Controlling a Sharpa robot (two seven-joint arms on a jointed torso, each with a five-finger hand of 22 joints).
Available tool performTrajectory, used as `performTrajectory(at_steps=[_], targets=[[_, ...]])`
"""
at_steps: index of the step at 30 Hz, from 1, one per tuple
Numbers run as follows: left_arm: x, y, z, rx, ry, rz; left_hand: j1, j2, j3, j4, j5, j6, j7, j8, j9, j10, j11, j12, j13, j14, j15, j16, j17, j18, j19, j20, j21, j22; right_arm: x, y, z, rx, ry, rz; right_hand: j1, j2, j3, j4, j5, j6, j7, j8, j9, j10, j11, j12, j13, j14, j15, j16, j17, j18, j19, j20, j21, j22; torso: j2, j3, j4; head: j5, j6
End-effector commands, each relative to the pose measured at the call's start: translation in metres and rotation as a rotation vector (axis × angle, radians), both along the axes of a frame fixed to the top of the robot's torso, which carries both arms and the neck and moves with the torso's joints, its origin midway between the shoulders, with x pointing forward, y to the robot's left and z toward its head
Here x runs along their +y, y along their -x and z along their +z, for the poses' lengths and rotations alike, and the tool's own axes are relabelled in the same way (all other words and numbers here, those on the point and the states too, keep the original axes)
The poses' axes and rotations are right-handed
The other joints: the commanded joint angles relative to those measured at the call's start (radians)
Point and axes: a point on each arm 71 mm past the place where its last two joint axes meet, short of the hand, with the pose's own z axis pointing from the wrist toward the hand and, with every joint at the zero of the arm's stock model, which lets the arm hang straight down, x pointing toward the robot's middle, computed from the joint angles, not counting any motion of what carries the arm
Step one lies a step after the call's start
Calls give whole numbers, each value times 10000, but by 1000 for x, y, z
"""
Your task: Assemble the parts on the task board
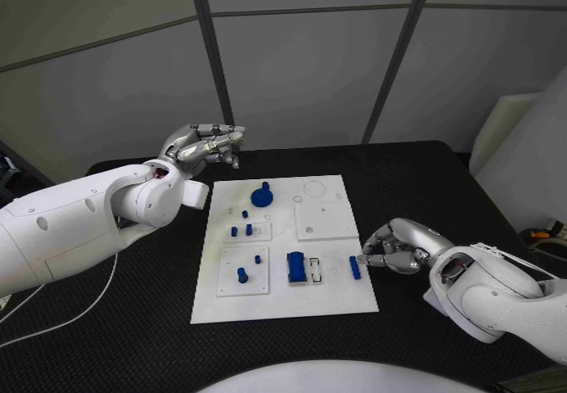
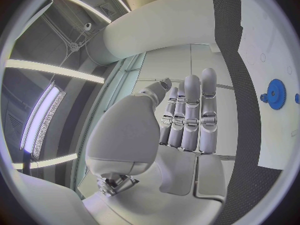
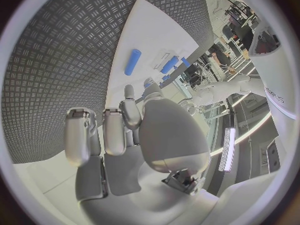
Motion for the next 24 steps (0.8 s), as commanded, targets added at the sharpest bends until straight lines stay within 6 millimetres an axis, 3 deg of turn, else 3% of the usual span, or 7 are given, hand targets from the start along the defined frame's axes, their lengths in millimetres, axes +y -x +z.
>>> performTrajectory(at_steps=[1,8,15,24], targets=[[0,1,1,-64,84,-101,-50,88,-71,-2,-32,-79,-11,-56,-13,-73,-11,65,11,-18,55,-36,-9,21,36,16,-62,-16,1,-1,-2,-183,547,-98,-52,26,25,81,134,124,-10,-28,-24,77,-27,67,31,497,4,2,38,-75,179,29,35,1684,17,9,17,44,-9],[2,1,2,-72,82,-96,-51,101,-71,4,-29,-73,-17,-50,-11,-75,-14,75,12,-21,58,-36,-15,21,35,19,-69,-21,6,-3,-10,36,837,-69,-104,-5,-3,178,127,229,-34,-7,-49,100,-46,94,55,507,-13,28,85,-88,215,14,70,1723,6,-11,46,33,-55],[3,2,2,-69,99,-156,-52,119,-66,12,-25,-71,-20,-47,-11,-80,-15,82,13,-25,59,-36,-19,21,34,21,-75,-25,13,-3,-18,536,1060,-17,-183,-91,-109,302,253,321,-59,4,-86,103,-65,69,50,506,-31,22,77,-87,213,-6,65,1721,2,-1,31,53,-110],[4,2,2,-62,95,-158,-72,138,-68,32,-24,-73,-18,-46,-12,-90,-12,90,14,-28,62,-34,-26,21,34,25,-85,-31,17,-1,-22,749,1728,195,-273,-156,-239,414,72,390,-73,20,-107,99,-73,40,41,502,-38,12,65,-86,208,-16,57,1717,6,-4,22,49,-181]])
